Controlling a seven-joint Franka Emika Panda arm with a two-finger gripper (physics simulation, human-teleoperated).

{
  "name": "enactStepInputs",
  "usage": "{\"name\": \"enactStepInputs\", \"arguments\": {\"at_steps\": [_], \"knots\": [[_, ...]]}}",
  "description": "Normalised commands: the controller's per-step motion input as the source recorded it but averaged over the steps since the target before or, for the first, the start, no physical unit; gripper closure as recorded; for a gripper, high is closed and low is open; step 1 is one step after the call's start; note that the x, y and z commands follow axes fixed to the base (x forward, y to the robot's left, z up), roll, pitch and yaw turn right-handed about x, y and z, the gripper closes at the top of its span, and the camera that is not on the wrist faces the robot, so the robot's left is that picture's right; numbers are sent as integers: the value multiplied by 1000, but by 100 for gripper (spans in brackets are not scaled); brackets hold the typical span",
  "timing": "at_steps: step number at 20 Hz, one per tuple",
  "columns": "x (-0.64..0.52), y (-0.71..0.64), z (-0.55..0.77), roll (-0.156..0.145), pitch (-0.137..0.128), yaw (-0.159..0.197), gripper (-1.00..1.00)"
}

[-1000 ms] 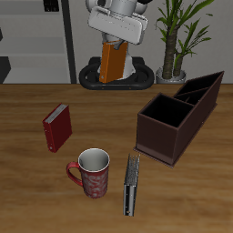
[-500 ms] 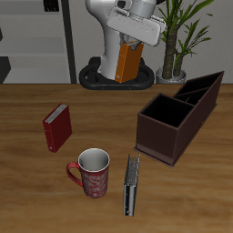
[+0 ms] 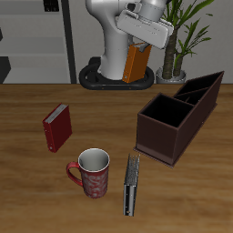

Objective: Place the orange book into the left desk caddy's left compartment and place the striped book into the left desk caddy's right compartment and place the red book into the left desk caddy's right compartment

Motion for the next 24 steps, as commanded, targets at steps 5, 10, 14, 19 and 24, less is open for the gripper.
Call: {"name": "enactStepInputs", "arguments": {"at_steps": [5,10,14,19,24], "knots": [[-216,273,-111,67,6,-11,100],[-197,377,-34,71,1,-28,100],[-85,255,-88,35,15,-28,100],[-188,280,-116,-104,7,-44,100],[-199,379,-152,27,-12,7,100]]}}
